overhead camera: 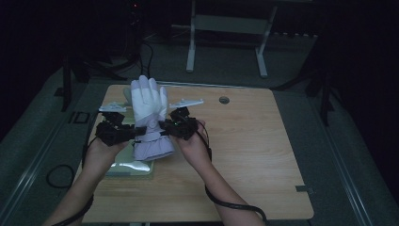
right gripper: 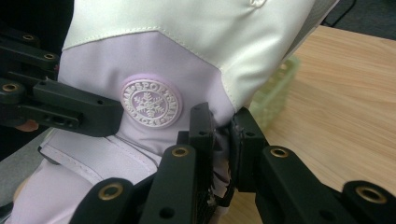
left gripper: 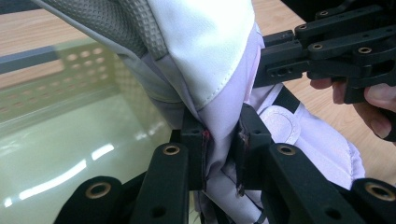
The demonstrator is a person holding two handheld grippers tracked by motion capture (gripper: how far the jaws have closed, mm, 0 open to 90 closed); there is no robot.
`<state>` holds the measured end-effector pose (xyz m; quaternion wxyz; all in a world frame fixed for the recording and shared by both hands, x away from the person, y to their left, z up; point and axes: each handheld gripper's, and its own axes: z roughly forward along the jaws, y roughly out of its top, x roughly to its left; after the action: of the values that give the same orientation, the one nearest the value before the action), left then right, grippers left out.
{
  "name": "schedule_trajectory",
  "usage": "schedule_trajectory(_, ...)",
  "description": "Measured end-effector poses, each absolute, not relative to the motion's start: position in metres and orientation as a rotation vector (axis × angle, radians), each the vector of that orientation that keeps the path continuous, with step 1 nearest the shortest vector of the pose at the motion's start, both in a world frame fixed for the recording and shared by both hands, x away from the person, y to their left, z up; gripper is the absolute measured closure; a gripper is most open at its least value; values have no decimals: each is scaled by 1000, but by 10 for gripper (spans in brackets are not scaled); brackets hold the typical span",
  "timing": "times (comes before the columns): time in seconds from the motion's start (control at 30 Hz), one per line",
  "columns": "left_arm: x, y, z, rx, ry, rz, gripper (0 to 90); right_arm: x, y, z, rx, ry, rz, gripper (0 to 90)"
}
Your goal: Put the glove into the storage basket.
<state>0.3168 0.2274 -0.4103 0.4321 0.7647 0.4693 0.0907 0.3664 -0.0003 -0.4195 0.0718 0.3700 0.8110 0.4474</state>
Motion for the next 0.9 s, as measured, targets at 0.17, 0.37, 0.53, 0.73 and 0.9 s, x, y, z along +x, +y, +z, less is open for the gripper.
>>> schedule_trajectory(0.17,310,252,-411,1884,1197,228,771,366,24,-419,1076,2466,1360,812)
schedule_trajectory(0.37,305,278,-418,1876,1238,230,771,367,54,-427,1053,2506,1361,812)
schedule_trajectory(0.53,307,292,-432,1867,1267,208,771,369,72,-437,1064,2525,1332,812)
schedule_trajectory(0.73,316,297,-458,1853,1292,154,771,375,81,-458,1074,2554,1265,811)
schedule_trajectory(0.9,323,299,-479,1862,1316,106,769,380,86,-477,1102,2565,1194,811)
